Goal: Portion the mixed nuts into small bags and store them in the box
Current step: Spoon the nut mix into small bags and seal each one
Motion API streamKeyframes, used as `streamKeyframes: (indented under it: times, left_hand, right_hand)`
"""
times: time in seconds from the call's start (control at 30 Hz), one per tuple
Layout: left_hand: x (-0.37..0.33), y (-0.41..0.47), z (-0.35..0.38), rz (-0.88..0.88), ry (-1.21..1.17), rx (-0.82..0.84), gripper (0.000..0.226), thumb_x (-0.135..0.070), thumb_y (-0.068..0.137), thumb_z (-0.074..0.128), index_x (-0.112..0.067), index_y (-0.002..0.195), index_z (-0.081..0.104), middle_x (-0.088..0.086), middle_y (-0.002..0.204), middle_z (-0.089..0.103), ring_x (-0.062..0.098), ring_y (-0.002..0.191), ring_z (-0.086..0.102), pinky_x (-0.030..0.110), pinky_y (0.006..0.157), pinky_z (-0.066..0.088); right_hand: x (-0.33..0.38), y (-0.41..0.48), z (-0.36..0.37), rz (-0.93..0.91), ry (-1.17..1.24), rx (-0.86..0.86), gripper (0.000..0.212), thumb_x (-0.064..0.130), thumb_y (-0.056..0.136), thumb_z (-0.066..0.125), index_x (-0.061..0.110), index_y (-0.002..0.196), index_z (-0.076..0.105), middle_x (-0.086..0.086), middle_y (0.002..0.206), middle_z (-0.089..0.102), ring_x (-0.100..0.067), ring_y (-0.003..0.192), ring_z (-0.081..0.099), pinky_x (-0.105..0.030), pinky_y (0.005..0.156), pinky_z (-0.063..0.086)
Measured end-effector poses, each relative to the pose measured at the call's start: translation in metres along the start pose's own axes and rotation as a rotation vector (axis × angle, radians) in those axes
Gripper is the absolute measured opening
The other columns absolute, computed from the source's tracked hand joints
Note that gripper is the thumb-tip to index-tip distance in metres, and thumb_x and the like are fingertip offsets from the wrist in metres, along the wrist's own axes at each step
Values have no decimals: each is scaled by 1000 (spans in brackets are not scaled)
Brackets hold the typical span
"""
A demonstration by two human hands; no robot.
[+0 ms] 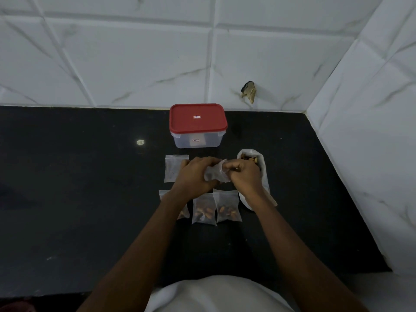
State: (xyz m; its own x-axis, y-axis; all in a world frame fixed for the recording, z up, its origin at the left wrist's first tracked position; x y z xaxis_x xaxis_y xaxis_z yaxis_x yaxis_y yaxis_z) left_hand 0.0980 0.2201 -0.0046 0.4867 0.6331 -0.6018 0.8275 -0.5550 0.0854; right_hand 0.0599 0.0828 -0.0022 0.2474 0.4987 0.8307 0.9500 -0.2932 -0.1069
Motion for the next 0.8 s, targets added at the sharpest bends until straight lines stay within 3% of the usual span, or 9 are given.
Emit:
streamKeyframes:
  times: [0.07, 0.2, 0.37, 0.47, 0.57, 0.7, 0.8]
  left_hand:
    - [-3, -1, -2, 9, 25, -13, 58, -41, 78, 74, -31, 130, 51, -9, 127, 58, 11, 119, 48, 34, 99, 28]
    - [-5, -4, -2, 33, 33, -22, 64, -48, 76, 75, -31, 132, 50, -10, 129, 57, 10, 121, 46, 30, 97, 24]
    - [-7, -6, -3, 35, -111, -13, 63, -63, 71, 69, -34, 125, 55, -14, 123, 61, 8, 116, 52, 34, 97, 30]
    - [-1, -2, -6, 8, -193, -31, 49, -66, 68, 65, -40, 109, 57, -18, 106, 64, 6, 102, 58, 47, 96, 43]
    - [4, 0, -3, -35, -218, -34, 47, -70, 67, 65, -42, 103, 55, -21, 102, 63, 2, 99, 59, 47, 93, 47]
    - [3, -2, 5, -63, -218, -5, 56, -74, 68, 61, -40, 112, 55, -24, 109, 62, 0, 105, 59, 46, 100, 43]
    - [0, -3, 13, -101, -215, 41, 50, -66, 79, 61, -36, 119, 53, -18, 115, 62, 4, 110, 56, 43, 106, 32]
  right_hand:
    - [2, -2, 0, 27, -30, 9, 14, 15, 90, 64, 23, 88, 76, 17, 74, 65, -1, 77, 61, -16, 72, 48]
    - [-1, -2, 3, 89, -14, 71, 6, 28, 78, 71, 32, 73, 72, 6, 75, 73, -9, 79, 69, -38, 82, 58]
    - [5, -8, 7, 55, 80, 159, 3, 28, 74, 75, 27, 77, 75, 0, 72, 74, -14, 72, 73, -46, 78, 61]
    - [9, -11, 7, 25, 140, 199, 8, 37, 78, 77, 30, 80, 76, 4, 81, 75, -9, 79, 72, -38, 81, 59]
    - [0, -12, -15, 69, 227, 82, 9, 32, 86, 74, 23, 86, 76, 9, 84, 72, -3, 83, 68, -18, 75, 52]
    - [-40, -12, -68, 154, -164, -135, 14, 31, 92, 63, 24, 99, 72, 8, 93, 67, -4, 82, 59, -25, 72, 48]
    - [-75, -16, -83, 258, -379, -67, 22, 32, 92, 61, 23, 112, 67, 3, 107, 66, -9, 85, 57, -26, 65, 42]
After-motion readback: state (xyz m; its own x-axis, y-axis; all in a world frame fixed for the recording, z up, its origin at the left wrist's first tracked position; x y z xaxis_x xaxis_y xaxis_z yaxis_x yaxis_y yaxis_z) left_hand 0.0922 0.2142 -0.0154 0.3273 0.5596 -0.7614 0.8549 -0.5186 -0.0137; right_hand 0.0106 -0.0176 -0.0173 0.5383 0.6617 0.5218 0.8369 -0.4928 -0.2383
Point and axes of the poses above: each hand's wrist, its own y-axis towards the middle knuckle, its own z-axis out of the palm, x = y × z, the point moved 9 cm from there along y, towards the middle knuckle
